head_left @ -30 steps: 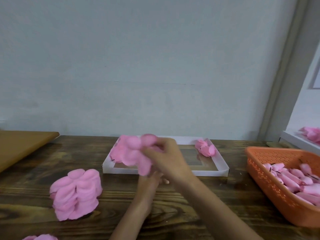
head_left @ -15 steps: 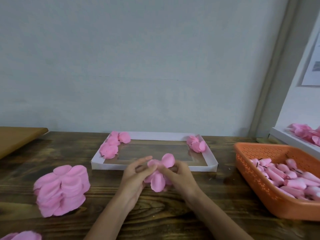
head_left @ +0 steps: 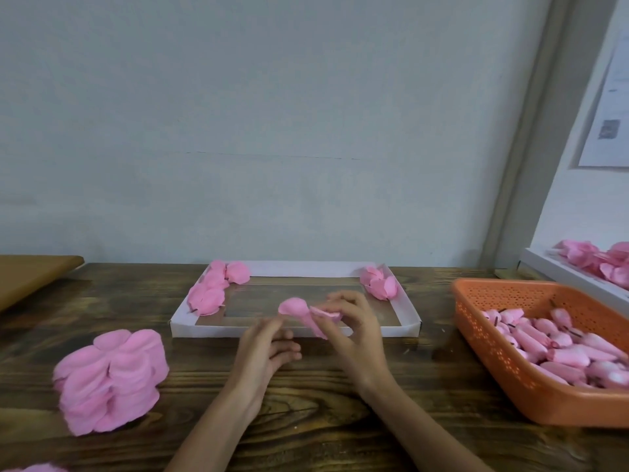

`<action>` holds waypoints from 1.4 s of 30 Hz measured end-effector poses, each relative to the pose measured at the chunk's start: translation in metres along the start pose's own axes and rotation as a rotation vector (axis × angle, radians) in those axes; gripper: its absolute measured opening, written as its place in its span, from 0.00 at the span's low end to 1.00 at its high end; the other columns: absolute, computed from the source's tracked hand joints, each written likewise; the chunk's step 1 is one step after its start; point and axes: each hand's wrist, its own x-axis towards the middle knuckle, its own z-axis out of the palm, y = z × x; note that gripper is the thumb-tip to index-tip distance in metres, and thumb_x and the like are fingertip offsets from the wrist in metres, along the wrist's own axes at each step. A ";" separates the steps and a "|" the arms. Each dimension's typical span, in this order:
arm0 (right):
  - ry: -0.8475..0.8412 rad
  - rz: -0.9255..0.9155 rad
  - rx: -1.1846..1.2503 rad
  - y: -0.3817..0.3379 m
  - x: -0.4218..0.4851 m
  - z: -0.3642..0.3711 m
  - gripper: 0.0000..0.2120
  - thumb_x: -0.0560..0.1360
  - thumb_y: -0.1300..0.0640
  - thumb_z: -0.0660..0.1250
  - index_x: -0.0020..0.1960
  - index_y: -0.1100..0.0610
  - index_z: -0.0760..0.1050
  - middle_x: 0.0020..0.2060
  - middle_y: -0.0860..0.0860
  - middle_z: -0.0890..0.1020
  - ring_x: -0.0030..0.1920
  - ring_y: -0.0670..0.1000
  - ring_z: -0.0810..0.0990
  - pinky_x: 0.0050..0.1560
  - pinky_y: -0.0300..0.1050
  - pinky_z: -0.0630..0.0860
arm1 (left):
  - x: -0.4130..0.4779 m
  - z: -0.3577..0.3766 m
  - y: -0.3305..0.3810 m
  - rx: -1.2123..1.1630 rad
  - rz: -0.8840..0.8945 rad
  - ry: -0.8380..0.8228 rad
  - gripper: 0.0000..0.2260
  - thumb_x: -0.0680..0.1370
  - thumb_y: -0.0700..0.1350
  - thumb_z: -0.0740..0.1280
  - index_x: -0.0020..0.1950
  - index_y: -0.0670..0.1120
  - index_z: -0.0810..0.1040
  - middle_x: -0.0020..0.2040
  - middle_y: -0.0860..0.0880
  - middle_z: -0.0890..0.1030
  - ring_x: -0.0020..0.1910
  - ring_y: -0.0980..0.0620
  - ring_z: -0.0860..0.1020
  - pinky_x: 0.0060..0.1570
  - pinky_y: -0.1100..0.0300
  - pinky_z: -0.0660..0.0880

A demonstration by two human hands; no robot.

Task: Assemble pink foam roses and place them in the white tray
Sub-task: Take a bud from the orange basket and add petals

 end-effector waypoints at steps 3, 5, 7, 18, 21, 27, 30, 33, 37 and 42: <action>-0.109 -0.186 -0.164 0.003 -0.005 0.004 0.10 0.74 0.58 0.79 0.51 0.44 0.88 0.64 0.43 0.75 0.68 0.45 0.74 0.65 0.34 0.71 | -0.002 0.000 0.004 -0.146 -0.142 -0.056 0.30 0.82 0.63 0.61 0.59 0.35 0.83 0.51 0.34 0.86 0.45 0.39 0.86 0.39 0.51 0.84; -0.198 -0.260 -0.288 0.007 -0.008 0.006 0.12 0.75 0.59 0.78 0.52 0.43 0.88 0.69 0.47 0.72 0.74 0.44 0.68 0.68 0.34 0.69 | -0.003 0.001 0.009 -0.279 -0.237 -0.090 0.35 0.81 0.67 0.60 0.62 0.34 0.82 0.58 0.32 0.84 0.53 0.37 0.85 0.42 0.49 0.84; -0.226 -0.293 -0.356 0.007 -0.008 0.005 0.12 0.75 0.59 0.77 0.52 0.42 0.87 0.71 0.48 0.70 0.76 0.45 0.65 0.68 0.31 0.67 | -0.006 0.003 0.013 -0.309 -0.287 -0.153 0.32 0.82 0.63 0.61 0.64 0.34 0.81 0.61 0.33 0.83 0.54 0.39 0.85 0.42 0.50 0.83; -0.118 -0.177 -0.289 -0.016 0.010 -0.028 0.23 0.75 0.70 0.70 0.58 0.45 0.85 0.69 0.45 0.74 0.71 0.45 0.72 0.69 0.53 0.74 | 0.000 -0.006 0.004 -0.153 -0.185 -0.164 0.22 0.76 0.28 0.69 0.69 0.39 0.76 0.60 0.37 0.85 0.59 0.41 0.85 0.46 0.56 0.85; 0.240 -0.084 -0.215 -0.047 0.046 -0.070 0.21 0.77 0.67 0.66 0.53 0.41 0.83 0.56 0.41 0.83 0.58 0.44 0.81 0.55 0.50 0.81 | 0.000 -0.006 0.002 -0.087 -0.164 -0.164 0.25 0.73 0.30 0.74 0.69 0.40 0.76 0.59 0.38 0.86 0.58 0.42 0.85 0.45 0.57 0.84; 0.079 0.271 -1.208 -0.059 0.130 -0.210 0.08 0.79 0.60 0.67 0.52 0.58 0.85 0.47 0.56 0.87 0.47 0.58 0.84 0.47 0.49 0.80 | -0.004 -0.002 0.004 0.171 -0.112 -0.083 0.18 0.75 0.35 0.76 0.63 0.43 0.81 0.54 0.42 0.87 0.53 0.45 0.87 0.48 0.53 0.84; -0.531 0.808 -1.378 -0.043 0.131 -0.255 0.09 0.78 0.61 0.70 0.57 0.58 0.83 0.52 0.56 0.86 0.42 0.53 0.85 0.40 0.45 0.84 | -0.007 0.000 0.004 0.197 -0.091 -0.118 0.21 0.71 0.43 0.79 0.63 0.42 0.81 0.55 0.41 0.87 0.51 0.43 0.87 0.48 0.50 0.84; -0.825 0.891 -1.353 -0.021 0.121 -0.262 0.11 0.76 0.56 0.75 0.57 0.46 0.82 0.48 0.49 0.85 0.42 0.46 0.85 0.40 0.39 0.83 | -0.011 0.003 0.005 0.248 -0.025 -0.095 0.25 0.67 0.50 0.80 0.62 0.45 0.82 0.54 0.45 0.87 0.51 0.47 0.87 0.47 0.52 0.84; -0.840 0.744 -1.477 0.005 0.112 -0.259 0.13 0.78 0.58 0.69 0.61 0.49 0.82 0.44 0.45 0.83 0.38 0.43 0.82 0.39 0.36 0.82 | -0.012 0.007 0.001 0.321 0.011 -0.098 0.19 0.75 0.49 0.76 0.64 0.47 0.78 0.48 0.46 0.88 0.47 0.51 0.87 0.44 0.54 0.83; -0.788 0.677 -1.468 0.004 0.114 -0.257 0.13 0.75 0.57 0.74 0.58 0.49 0.81 0.49 0.48 0.80 0.46 0.50 0.85 0.34 0.38 0.81 | -0.010 0.006 -0.001 0.297 0.027 -0.068 0.15 0.80 0.46 0.73 0.64 0.46 0.76 0.46 0.44 0.89 0.47 0.50 0.87 0.45 0.53 0.82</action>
